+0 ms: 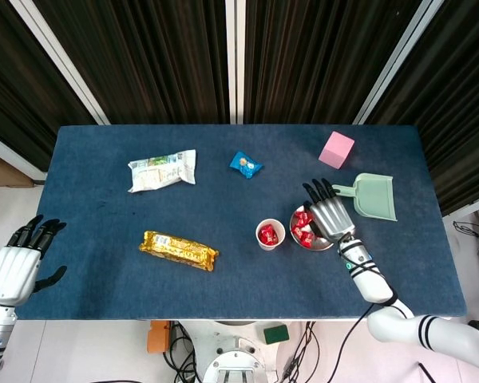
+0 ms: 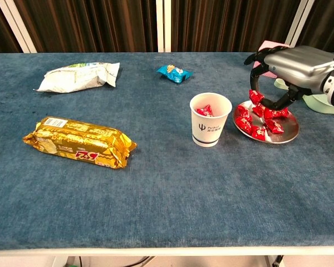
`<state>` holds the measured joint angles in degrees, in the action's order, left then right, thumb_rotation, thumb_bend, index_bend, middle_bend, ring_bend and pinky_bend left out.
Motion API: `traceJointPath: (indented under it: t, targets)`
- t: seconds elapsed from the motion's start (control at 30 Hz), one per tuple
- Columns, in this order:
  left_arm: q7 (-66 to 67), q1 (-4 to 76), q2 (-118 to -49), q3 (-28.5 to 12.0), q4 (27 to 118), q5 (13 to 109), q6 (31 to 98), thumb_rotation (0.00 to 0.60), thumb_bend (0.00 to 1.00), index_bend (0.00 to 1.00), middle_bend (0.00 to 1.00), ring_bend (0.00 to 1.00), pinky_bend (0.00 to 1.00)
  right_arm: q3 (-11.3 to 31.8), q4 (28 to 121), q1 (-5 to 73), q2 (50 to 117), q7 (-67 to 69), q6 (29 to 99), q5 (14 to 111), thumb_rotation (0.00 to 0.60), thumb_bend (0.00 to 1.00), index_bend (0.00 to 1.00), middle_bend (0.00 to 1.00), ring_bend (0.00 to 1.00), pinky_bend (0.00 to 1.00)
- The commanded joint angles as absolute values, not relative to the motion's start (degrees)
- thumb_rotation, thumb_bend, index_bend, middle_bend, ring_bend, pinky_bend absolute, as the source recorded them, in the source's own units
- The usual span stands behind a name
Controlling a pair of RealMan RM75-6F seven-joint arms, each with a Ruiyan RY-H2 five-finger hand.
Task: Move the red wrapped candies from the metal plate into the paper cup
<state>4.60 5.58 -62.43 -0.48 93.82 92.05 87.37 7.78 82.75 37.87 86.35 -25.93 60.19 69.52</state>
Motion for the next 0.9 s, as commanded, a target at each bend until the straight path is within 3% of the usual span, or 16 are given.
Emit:
traceJointPath:
  t: [0.03,0.5,0.77,0.9]
  targets:
    - [4.60,5.53,-62.41,-0.52,93.86,92.03,87.49,0.600,0.18,0.18,0.15,0.06,0.20,8.71,86.73,37.94,84.35,-25.04,62.12,72.22,0.600,0.48,0.62,0.07,0.00,0.00]
    - [3.91,5.37,-62.23,-0.47,93.63,92.20,87.82,0.600,0.18,0.18,0.15,0.06,0.20,7.43,92.41,40.11,86.10,-28.91,61.47,77.19,0.600,0.46,0.60,0.07,0.00,0.00]
    - [3.69,5.26,-62.19,-0.47,93.51,92.29,88.06,0.600,0.18,0.18,0.15,0.06,0.20,7.61,93.43,40.76,86.10,-29.89,59.91,75.60,0.600,0.35,0.12,0.04,0.00,0.00]
    - [3.81,5.28,-62.22,-0.46,93.54,92.30,88.00,0.600,0.18,0.18,0.15,0.06,0.20,7.24,94.08,39.92,85.01,-29.49,61.33,76.43,0.600,0.35,0.10,0.04,0.00,0.00]
